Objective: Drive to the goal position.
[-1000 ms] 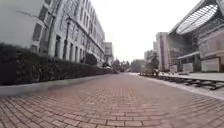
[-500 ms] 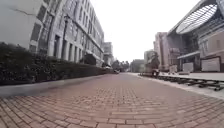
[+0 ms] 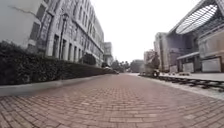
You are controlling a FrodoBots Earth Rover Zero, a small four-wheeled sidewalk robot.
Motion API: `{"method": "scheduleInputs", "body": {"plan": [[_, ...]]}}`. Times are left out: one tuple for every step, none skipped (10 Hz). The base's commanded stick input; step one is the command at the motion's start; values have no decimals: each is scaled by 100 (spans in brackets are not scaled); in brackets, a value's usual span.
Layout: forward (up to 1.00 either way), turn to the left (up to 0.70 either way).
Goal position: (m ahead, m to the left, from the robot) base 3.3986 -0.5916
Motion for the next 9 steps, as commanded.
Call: {"method": "scheduleInputs", "body": {"plan": [[45,0],[45,0],[45,0],[45,0],[45,0],[45,0],[45,0],[45,0],[45,0]]}}
